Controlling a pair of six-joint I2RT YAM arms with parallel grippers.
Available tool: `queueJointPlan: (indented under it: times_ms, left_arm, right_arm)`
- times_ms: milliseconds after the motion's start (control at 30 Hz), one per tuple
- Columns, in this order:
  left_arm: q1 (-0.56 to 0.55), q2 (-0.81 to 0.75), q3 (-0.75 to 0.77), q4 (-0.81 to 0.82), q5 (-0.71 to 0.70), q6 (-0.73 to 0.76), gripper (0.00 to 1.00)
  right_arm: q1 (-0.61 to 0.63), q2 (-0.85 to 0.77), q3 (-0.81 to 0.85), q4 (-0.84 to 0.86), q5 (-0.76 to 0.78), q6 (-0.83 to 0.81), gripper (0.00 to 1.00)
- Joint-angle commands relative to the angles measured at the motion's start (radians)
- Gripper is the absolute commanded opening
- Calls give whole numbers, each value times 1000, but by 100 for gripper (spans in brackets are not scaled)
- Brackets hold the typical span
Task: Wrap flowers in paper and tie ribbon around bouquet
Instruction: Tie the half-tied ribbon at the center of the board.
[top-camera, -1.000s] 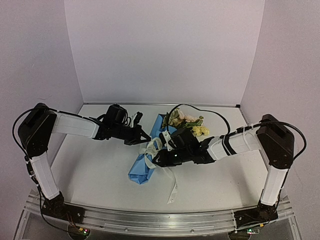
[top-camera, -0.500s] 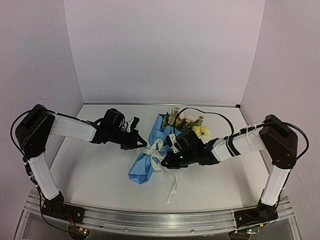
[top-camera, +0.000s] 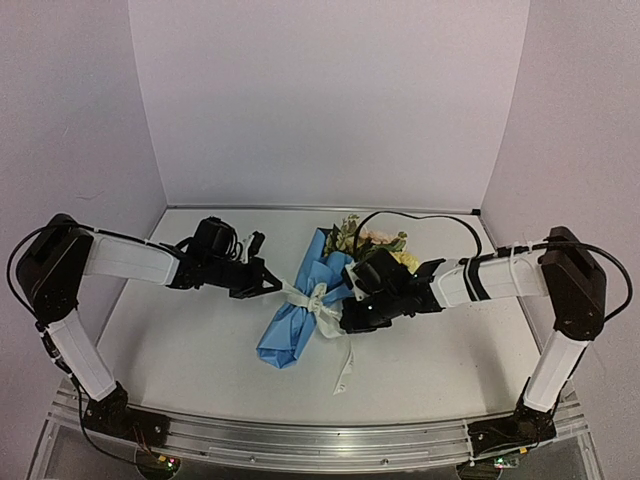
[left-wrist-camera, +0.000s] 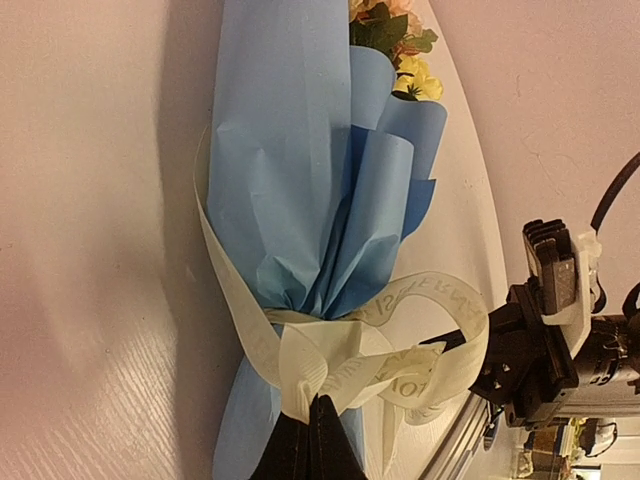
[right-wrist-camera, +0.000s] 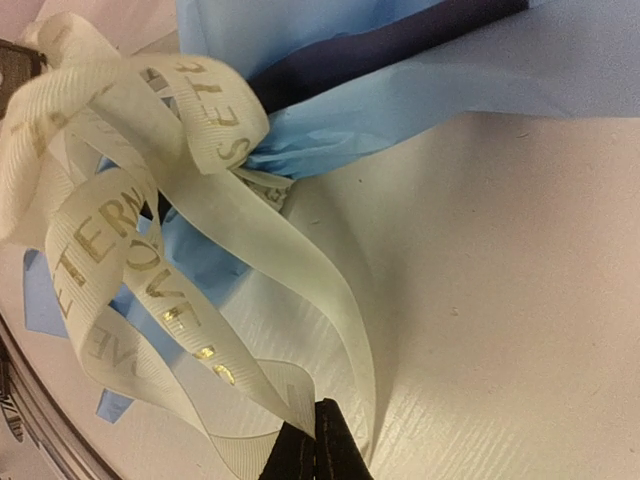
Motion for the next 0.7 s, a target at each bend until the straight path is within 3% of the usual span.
queueJointPlan:
  times_ms: [0,167,433,667]
  left_arm:
    - [7,-86,-34,15,-27,16,0]
    - [7,-115,-82,-11,-72,29,0]
    - [1,-61,-139,1,-28,13,0]
    - [-79,-23,-138,9,-7,-11,0]
  right_arm:
    - [-2,-15,66,-156,73,-59,0]
    - [-2,-15,65,-202,101,-72,0]
    - [-3,-16,55,-236,129,-71,0]
    - [-10,-19,54,-260,135,-81,0]
